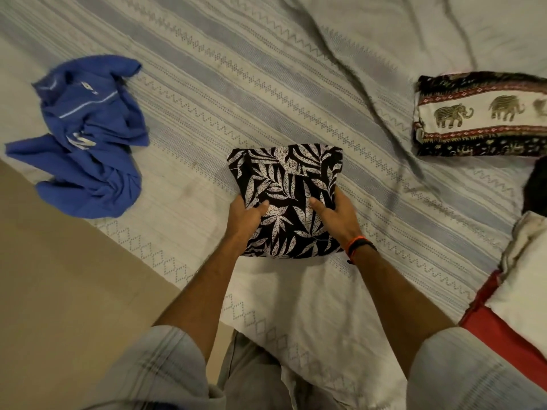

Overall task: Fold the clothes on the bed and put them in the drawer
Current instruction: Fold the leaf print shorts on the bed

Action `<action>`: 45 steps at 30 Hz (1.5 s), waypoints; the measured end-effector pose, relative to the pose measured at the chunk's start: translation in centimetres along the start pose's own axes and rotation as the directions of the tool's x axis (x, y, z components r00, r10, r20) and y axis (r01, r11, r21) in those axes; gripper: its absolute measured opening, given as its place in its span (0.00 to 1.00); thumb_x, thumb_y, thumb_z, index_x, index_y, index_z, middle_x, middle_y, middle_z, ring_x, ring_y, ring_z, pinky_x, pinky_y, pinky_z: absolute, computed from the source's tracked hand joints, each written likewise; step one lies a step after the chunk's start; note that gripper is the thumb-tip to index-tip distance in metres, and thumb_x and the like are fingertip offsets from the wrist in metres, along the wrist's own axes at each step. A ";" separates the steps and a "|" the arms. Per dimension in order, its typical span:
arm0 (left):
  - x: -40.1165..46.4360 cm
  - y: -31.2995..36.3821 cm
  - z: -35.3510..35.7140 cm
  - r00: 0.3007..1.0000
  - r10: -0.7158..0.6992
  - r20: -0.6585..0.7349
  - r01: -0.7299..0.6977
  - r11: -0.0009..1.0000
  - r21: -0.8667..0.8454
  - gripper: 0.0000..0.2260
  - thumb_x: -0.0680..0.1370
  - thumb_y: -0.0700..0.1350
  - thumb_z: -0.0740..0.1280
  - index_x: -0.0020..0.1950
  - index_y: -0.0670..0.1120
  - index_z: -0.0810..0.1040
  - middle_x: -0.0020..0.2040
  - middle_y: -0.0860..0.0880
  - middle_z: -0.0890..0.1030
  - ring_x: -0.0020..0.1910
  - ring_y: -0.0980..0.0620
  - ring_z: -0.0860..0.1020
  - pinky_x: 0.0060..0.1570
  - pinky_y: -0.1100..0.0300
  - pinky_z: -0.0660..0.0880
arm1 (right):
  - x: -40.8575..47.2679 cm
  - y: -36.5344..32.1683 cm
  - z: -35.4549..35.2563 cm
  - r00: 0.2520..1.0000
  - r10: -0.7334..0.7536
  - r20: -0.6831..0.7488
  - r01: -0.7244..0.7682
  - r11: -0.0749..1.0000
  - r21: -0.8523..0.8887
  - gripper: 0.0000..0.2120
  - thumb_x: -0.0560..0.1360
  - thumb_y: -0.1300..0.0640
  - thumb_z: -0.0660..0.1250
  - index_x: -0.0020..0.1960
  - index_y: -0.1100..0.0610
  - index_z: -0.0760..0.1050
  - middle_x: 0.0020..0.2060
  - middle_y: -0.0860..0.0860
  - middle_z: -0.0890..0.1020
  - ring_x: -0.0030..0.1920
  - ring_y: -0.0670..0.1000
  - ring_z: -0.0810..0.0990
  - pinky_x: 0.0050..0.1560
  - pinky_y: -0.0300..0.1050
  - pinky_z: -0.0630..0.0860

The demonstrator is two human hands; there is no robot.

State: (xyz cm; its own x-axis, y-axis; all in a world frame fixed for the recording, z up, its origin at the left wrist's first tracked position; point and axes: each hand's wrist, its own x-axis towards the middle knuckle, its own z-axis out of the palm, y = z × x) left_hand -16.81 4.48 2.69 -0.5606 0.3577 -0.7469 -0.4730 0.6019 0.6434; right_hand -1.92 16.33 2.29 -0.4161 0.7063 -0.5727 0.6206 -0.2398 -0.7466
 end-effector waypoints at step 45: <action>0.5 17.8 45.6 0.950 0.154 0.270 -0.213 0.956 0.202 0.30 0.77 0.43 0.71 0.76 0.43 0.61 0.69 0.41 0.74 0.62 0.45 0.76 0.59 0.47 0.78 | 13.3 0.9 -46.9 0.832 -0.075 -0.549 -0.204 0.880 -0.429 0.34 0.78 0.45 0.67 0.77 0.57 0.59 0.71 0.59 0.69 0.69 0.61 0.70 0.68 0.60 0.70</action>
State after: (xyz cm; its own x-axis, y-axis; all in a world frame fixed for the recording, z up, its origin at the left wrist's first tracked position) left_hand 5.50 47.91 6.08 -0.4220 0.6256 -0.6561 -0.1956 0.6438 0.7398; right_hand 24.27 56.75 9.85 -0.0279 0.9716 -0.2348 0.9160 -0.0691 -0.3951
